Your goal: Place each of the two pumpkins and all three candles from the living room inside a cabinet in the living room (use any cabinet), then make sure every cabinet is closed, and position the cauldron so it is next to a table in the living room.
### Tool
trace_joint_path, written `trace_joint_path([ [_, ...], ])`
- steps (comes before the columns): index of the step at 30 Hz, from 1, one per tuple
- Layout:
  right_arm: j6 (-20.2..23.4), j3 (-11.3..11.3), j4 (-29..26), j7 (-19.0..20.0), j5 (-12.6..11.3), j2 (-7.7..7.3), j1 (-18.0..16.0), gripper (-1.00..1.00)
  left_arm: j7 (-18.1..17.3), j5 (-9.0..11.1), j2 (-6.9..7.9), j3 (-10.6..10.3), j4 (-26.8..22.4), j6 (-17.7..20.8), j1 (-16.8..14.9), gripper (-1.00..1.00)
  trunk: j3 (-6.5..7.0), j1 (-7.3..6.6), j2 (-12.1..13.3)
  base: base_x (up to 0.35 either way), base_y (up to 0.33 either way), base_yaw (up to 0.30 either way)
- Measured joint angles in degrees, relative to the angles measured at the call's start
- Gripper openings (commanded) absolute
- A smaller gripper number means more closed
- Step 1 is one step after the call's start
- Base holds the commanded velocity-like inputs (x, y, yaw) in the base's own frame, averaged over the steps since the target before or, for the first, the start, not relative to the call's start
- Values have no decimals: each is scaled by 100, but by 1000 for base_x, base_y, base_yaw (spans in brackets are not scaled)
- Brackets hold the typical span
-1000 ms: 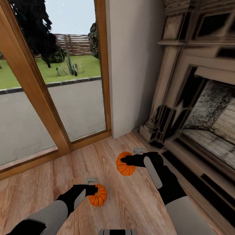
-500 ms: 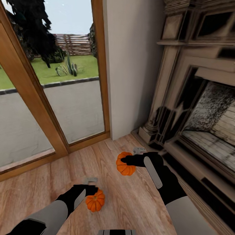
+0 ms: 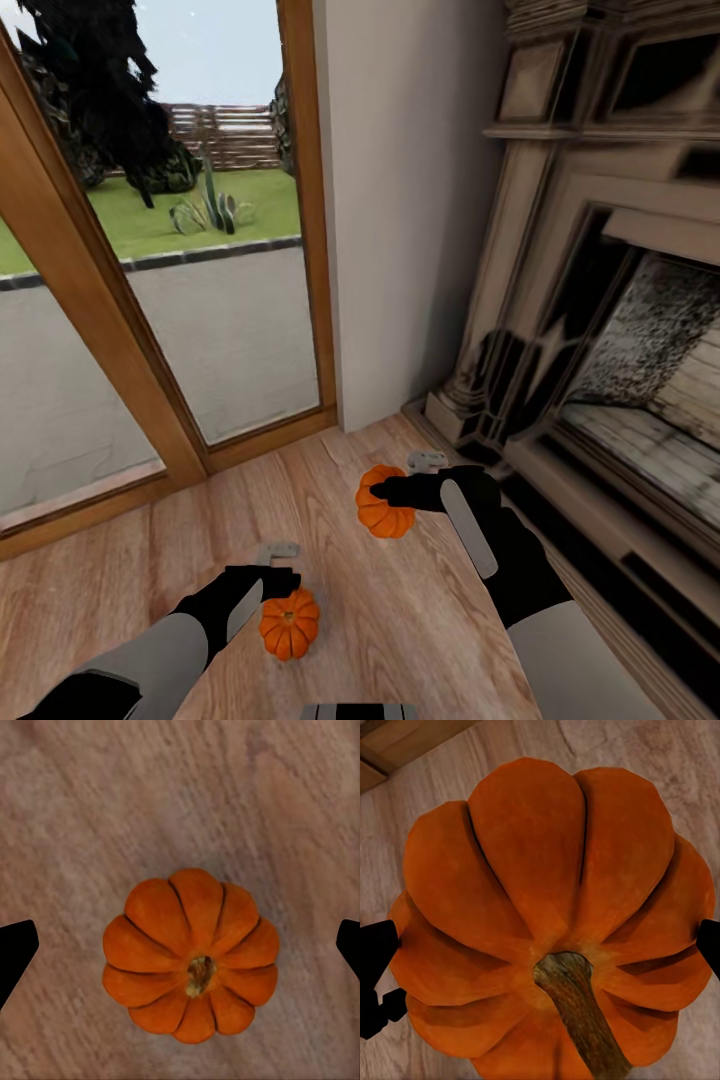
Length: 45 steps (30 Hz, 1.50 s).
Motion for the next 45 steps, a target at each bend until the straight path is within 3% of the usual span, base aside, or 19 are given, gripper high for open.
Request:
trace_joint_path([
  [25,0,10,9,1,5,4,0,-100,0,1,0,0,-7,-1,0,100,0,1,0,14,0,0],
  [45,1,7,9,1,12,0,-1,-100,-6,1,1,0,-9,-167,0,100,-443,53,-26,0,0,0],
])
